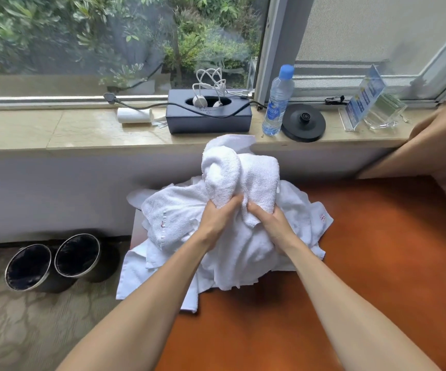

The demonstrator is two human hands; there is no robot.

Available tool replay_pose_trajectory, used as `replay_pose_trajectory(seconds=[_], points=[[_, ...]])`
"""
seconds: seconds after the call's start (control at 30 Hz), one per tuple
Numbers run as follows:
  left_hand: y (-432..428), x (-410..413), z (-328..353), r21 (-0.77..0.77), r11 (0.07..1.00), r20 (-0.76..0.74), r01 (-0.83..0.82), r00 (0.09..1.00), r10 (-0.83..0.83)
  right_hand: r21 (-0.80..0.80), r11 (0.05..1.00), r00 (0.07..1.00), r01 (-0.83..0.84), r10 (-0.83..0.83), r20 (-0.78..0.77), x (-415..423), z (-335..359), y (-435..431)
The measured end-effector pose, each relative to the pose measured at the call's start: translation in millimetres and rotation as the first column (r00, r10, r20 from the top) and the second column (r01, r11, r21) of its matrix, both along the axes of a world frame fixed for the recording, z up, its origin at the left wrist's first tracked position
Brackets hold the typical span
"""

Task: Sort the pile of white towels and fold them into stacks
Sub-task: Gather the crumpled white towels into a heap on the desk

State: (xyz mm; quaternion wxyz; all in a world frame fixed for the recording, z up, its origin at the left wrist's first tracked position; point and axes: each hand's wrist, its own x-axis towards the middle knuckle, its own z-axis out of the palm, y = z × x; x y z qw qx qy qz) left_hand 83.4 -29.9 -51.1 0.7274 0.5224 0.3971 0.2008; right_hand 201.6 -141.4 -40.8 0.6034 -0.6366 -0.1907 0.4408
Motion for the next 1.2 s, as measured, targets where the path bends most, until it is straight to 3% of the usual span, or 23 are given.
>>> replay_pose_trajectory(seconds=[0.17, 0.67, 1.0, 1.2], points=[[-11, -7, 18, -0.042, 0.999, 0.103, -0.002, 0.995, 0.007, 0.071, 0.997, 0.999, -0.03, 0.033, -0.04, -5, 15, -12], [-108, 17, 121, 0.033, 0.999, 0.326, 0.003, 0.945, -0.013, 0.202, 0.973, 0.992, -0.112, 0.121, -0.028, 34, 101, -99], [-200, 51, 171, 0.079, 0.996, 0.338, 0.046, 0.939, -0.07, 0.271, 0.962, 0.999, -0.041, 0.038, 0.015, 69, 140, -191], [-237, 74, 185, 0.065, 0.983, 0.383, 0.17, 0.906, -0.182, 0.227, 0.972, 0.994, 0.061, -0.08, 0.076, 79, 168, -247]])
